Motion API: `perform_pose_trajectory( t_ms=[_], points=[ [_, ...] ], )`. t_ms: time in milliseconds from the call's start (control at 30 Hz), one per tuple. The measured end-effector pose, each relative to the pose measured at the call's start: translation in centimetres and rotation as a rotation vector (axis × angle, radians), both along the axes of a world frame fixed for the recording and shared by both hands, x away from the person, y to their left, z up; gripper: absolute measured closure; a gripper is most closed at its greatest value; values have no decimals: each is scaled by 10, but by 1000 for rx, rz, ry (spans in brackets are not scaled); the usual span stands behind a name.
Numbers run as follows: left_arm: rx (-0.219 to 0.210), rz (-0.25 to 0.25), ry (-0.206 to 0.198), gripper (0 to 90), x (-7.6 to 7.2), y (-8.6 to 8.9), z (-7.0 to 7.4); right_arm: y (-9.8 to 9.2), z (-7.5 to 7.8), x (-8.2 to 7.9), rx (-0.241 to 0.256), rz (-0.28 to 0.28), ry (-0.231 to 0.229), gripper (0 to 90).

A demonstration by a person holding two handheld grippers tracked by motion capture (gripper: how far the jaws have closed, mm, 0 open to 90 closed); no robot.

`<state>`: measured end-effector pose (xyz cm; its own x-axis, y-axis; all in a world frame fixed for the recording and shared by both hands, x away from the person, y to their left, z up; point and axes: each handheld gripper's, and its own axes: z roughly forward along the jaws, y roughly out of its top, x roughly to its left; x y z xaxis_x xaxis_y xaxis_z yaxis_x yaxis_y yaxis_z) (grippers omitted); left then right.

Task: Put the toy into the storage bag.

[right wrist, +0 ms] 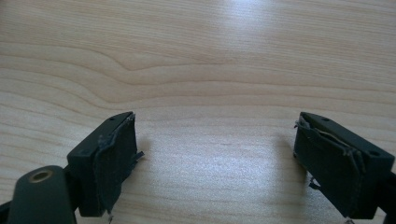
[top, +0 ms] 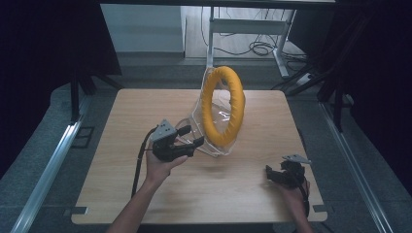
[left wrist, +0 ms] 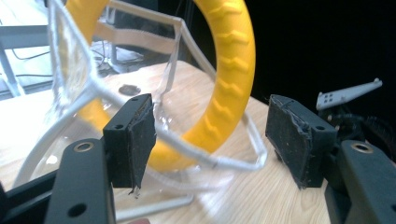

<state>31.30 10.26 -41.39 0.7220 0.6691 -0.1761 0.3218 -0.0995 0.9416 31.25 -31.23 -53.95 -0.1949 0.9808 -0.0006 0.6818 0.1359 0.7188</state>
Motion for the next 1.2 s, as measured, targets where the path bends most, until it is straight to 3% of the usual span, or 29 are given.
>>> perform_pose_trajectory(
  t_ms=[467, 733, 900, 1200],
  points=[
    [62, 33, 60, 329, -14, 36, -34, 0, 0, 0, -3, 1, -1, 136],
    [113, 41, 124, 323, -16, 50, -53, 0, 0, 0, -3, 1, -1, 136],
    [131, 62, 153, 320, -16, 57, -59, 0, 0, 0, -2, 0, 0, 136],
    [142, 60, 169, 314, -15, 60, -62, 0, 0, 0, -2, 0, 0, 136]
  ],
)
